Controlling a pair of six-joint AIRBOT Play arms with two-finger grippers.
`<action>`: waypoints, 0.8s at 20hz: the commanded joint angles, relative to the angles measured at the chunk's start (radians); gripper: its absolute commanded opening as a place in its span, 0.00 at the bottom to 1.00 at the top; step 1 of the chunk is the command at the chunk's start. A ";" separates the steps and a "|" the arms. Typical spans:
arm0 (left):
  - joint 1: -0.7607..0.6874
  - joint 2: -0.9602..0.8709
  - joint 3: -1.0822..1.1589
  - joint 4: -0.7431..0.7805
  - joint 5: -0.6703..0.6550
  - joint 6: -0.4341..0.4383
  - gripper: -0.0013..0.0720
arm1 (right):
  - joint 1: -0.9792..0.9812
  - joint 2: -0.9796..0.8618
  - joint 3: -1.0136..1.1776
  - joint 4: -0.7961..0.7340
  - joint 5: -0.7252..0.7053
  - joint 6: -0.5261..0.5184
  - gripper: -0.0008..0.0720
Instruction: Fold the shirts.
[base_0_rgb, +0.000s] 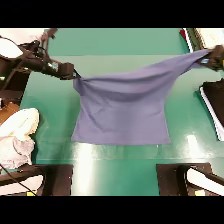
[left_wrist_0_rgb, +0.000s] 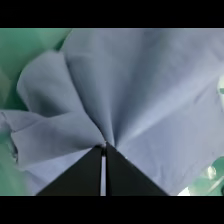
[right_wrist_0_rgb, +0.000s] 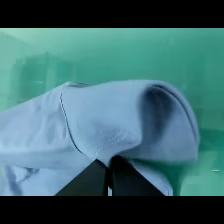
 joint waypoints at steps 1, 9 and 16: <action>0.000 -0.067 -0.035 -0.007 0.110 0.001 0.05 | 0.106 -0.125 -0.051 -0.018 -0.228 -0.024 0.04; 0.000 -0.067 -0.030 0.151 0.168 0.000 0.05 | 0.049 -0.111 -0.114 -0.023 -0.107 -0.089 0.61; 0.000 -0.067 -0.030 0.216 0.111 0.000 0.05 | 0.042 0.132 -0.661 -0.075 -0.066 -0.087 0.61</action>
